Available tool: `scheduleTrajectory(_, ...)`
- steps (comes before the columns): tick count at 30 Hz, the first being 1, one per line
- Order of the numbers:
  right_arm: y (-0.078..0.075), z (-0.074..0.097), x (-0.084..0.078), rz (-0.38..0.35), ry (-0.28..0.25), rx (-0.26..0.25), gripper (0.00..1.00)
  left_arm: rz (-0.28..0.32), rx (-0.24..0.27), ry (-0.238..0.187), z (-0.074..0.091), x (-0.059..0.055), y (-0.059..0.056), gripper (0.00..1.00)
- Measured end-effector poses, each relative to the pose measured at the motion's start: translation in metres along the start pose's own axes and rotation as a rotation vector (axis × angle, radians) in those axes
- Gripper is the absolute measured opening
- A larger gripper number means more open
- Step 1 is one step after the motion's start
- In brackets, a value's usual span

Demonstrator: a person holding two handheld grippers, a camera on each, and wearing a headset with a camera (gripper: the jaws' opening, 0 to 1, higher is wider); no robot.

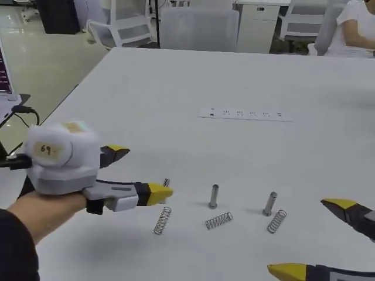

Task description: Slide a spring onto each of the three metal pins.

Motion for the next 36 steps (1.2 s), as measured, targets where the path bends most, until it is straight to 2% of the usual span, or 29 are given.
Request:
scheduleTrajectory(6, -0.002, 0.001, -0.001, -0.006, -0.002, -0.009, 0.88, 0.017, 0.012, 0.039, -0.016, -0.009, 0.003, 0.68)
scheduleTrajectory(13, -0.001, 0.002, -0.003, -0.013, 0.002, -0.007, 0.88, 0.040, 0.027, 0.066, -0.026, -0.017, 0.003, 0.58)
scheduleTrajectory(17, 0.001, 0.001, -0.002, -0.008, 0.004, -0.003, 0.88, 0.054, 0.057, 0.104, -0.030, -0.024, 0.010, 0.52)
scheduleTrajectory(21, 0.000, 0.001, -0.003, -0.014, 0.005, -0.005, 0.88, 0.073, 0.065, 0.115, -0.035, -0.027, 0.012, 0.48)
scheduleTrajectory(27, 0.002, -0.001, -0.003, -0.010, 0.012, 0.007, 0.88, 0.079, 0.064, 0.127, -0.043, -0.026, 0.009, 0.41)
scheduleTrajectory(32, 0.001, -0.002, -0.004, -0.013, 0.015, 0.011, 0.88, 0.075, 0.079, 0.157, -0.052, -0.029, 0.010, 0.40)
scheduleTrajectory(36, 0.001, -0.002, -0.005, -0.016, 0.020, 0.014, 0.87, 0.089, 0.082, 0.160, -0.057, -0.028, 0.010, 0.36)
Point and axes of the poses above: the centre of the closed fingertips' face, and the gripper's own axes: z roughly backward along the fingers, y roughly to its left, x roughly out of its top, the point moved 10 cm from there along z, roughly backward along the fingers, and after that the axes turned 2 degrees about y, right-handed, at the moved point
